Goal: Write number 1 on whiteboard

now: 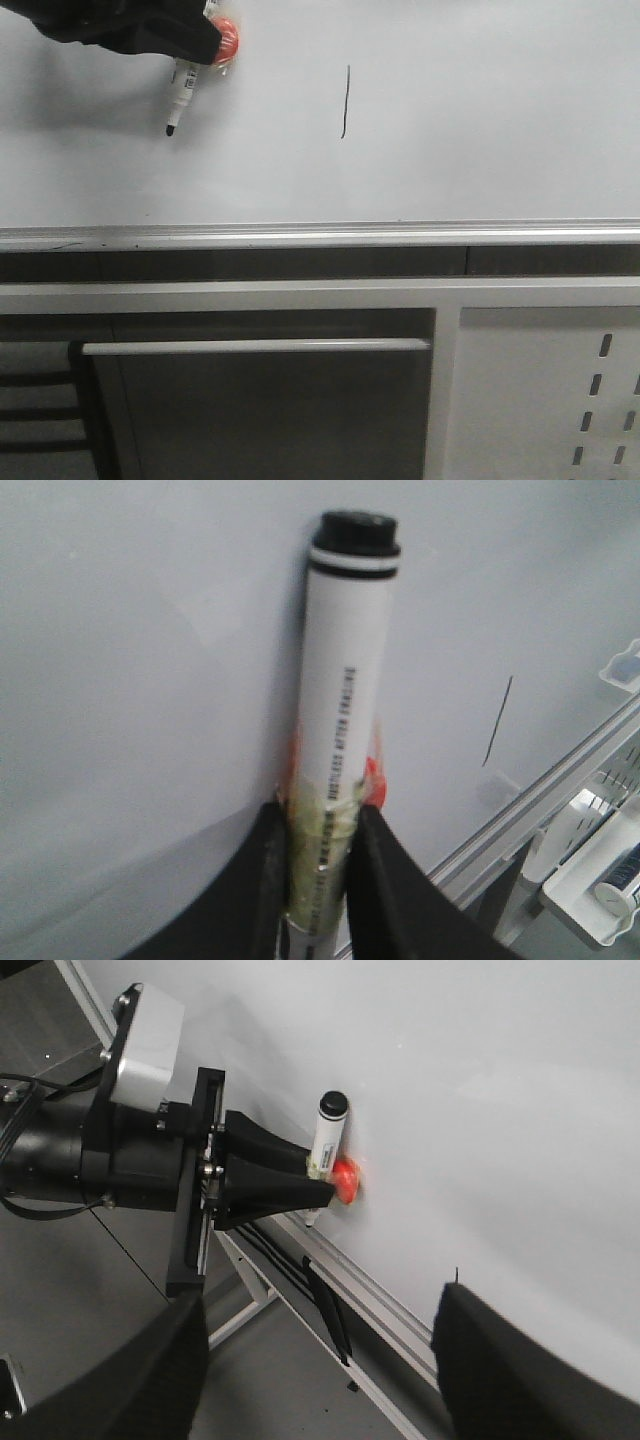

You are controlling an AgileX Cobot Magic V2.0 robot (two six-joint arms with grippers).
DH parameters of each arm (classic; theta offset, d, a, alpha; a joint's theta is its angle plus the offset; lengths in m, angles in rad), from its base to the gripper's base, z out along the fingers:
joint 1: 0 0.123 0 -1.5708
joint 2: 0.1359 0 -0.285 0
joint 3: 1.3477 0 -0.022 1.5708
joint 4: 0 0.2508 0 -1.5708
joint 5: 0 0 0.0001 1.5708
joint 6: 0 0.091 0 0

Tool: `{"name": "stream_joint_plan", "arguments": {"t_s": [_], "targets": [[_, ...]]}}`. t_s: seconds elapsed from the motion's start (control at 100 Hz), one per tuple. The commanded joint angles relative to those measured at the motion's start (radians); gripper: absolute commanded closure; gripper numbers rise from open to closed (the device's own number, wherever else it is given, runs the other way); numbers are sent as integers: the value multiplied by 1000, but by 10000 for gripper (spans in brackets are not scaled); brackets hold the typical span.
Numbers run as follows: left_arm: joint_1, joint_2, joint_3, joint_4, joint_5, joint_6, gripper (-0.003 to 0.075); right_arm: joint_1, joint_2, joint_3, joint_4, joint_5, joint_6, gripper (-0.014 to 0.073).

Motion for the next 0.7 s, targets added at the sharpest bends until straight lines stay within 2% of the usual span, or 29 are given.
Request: {"name": "stream_joint_plan", "arguments": {"t_s": [0.0,0.19,0.35,0.44,0.69], "targets": [[30,-4,-48,-77,-67,-9,741,-9,-22,-32,51,-46,0,157],[30,-1,-48,-54,-49,-9,737,-9,-22,-32,51,-50,0,157],[30,-1,-48,-53,-54,-9,654,-9,-22,-32,51,-50,0,157],[30,-1,-48,-67,-56,-9,651,-9,-22,-32,51,-50,0,157],[30,-5,-44,-67,-196,-9,658,-10,-22,-32,38,-50,0,157]]}}
